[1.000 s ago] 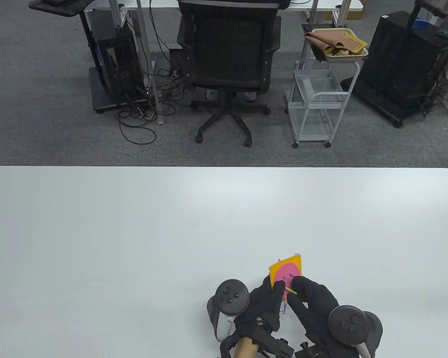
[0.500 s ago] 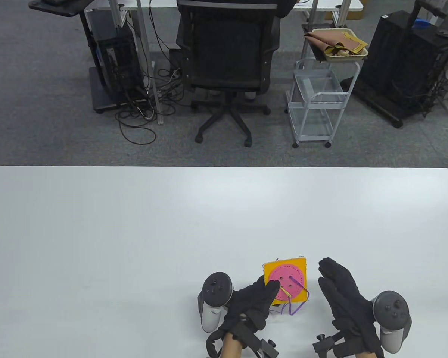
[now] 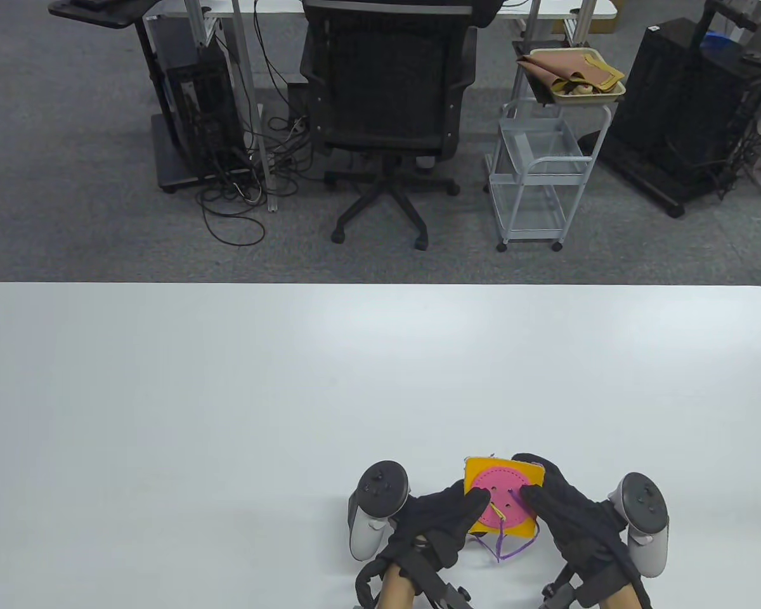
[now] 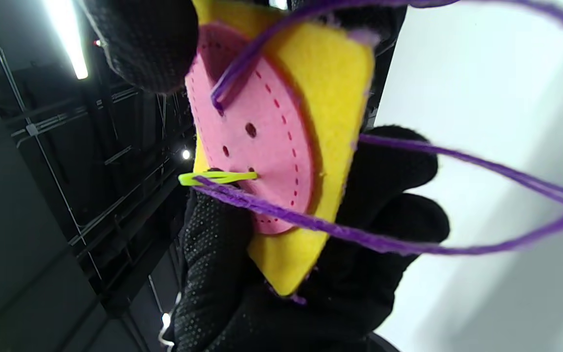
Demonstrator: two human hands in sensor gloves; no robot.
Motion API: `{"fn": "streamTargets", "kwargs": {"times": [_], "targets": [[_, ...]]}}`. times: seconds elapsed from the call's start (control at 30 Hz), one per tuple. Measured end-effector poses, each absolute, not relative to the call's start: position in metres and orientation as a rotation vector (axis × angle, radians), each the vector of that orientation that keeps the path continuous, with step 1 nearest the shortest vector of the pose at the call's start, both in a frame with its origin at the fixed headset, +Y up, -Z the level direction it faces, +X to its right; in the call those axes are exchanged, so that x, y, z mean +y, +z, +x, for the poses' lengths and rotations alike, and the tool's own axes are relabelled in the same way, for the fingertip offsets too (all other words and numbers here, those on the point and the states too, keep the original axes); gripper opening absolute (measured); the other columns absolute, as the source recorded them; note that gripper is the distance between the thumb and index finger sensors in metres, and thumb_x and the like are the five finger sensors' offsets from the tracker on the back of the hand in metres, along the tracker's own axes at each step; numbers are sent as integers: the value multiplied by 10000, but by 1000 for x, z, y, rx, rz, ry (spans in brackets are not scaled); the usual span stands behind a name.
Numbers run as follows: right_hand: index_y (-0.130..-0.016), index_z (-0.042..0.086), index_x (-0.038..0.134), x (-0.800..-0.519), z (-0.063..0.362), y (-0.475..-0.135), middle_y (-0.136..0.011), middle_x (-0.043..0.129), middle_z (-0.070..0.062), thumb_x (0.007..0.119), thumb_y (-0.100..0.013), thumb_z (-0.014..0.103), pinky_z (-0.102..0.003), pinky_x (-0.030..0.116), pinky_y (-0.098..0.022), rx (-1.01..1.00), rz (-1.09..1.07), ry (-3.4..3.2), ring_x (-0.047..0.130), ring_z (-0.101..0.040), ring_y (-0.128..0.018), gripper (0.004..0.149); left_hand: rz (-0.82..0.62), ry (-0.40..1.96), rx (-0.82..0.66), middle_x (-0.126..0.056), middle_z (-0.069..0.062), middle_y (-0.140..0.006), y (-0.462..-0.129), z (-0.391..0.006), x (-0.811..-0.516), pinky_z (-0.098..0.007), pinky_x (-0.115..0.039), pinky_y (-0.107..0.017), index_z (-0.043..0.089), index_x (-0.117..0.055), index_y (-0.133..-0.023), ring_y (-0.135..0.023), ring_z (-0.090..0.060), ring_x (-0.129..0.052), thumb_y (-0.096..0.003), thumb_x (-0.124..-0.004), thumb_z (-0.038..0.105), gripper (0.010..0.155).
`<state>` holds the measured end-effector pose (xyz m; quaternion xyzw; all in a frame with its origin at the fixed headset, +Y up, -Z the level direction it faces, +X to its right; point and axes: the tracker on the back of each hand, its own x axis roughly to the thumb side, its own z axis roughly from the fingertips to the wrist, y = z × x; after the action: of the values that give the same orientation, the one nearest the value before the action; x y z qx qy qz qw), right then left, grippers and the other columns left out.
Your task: Sew button in X pattern
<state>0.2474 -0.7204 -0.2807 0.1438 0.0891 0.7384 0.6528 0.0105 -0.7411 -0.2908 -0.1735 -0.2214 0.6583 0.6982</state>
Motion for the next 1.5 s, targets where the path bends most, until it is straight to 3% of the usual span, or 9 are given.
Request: {"fn": "streamTargets", "kwargs": {"times": [0.33, 0.7, 0.93, 1.13, 1.27, 1.5], "targets": [[-887, 149, 740, -720, 247, -280, -1112, 416, -178, 712, -539, 380, -630, 295, -792, 162, 282, 1759, 457, -378, -970, 419, -407, 1444, -476, -965, -102, -879, -291, 13, -746, -545, -779, -573, 100, -719, -1003, -757, -347, -992, -562, -627, 435, 562], [-879, 133, 735, -721, 254, -281, -1100, 432, -171, 697, -545, 388, -624, 322, -788, 127, 216, 1700, 471, -367, -962, 422, -392, 1430, -395, -976, -148, -858, -291, -8, -742, -564, -804, -508, 167, -613, -1089, -692, -389, -1013, -545, -624, 570, 677], [-878, 133, 731, -720, 259, -281, -1098, 435, -169, 691, -547, 393, -619, 324, -789, 124, 213, 1632, 474, -366, -959, 423, -157, 1345, -288, -1048, -49, -714, -289, -32, -727, -500, -869, -401, 174, -708, -1029, -523, -282, -1086, -560, -636, 479, 564], [-875, 127, 731, -719, 255, -281, -1091, 446, -171, 688, -548, 391, -624, 335, -781, 144, 231, 1579, 484, -368, -952, 422, 83, 1232, -330, -908, 32, -936, -285, -29, -714, -473, -785, -616, 268, -717, -1008, -823, -250, -953, -528, -737, 343, 487], [-875, 127, 731, -720, 253, -280, -1090, 447, -172, 685, -549, 393, -624, 338, -780, 169, 245, 1551, 486, -367, -952, 422, 12, 1225, -406, -822, 57, -1032, -285, -15, -715, -483, -681, -717, 321, -678, -1032, -982, -255, -810, -521, -765, 322, 519], [-875, 125, 730, -723, 249, -280, -1091, 445, -171, 683, -551, 391, -625, 337, -780, 209, 252, 1508, 483, -369, -952, 422, -135, 1258, -506, -775, 77, -1071, -284, 5, -720, -475, -634, -754, 334, -604, -1067, -1034, -243, -749, -520, -780, 307, 575]]}}
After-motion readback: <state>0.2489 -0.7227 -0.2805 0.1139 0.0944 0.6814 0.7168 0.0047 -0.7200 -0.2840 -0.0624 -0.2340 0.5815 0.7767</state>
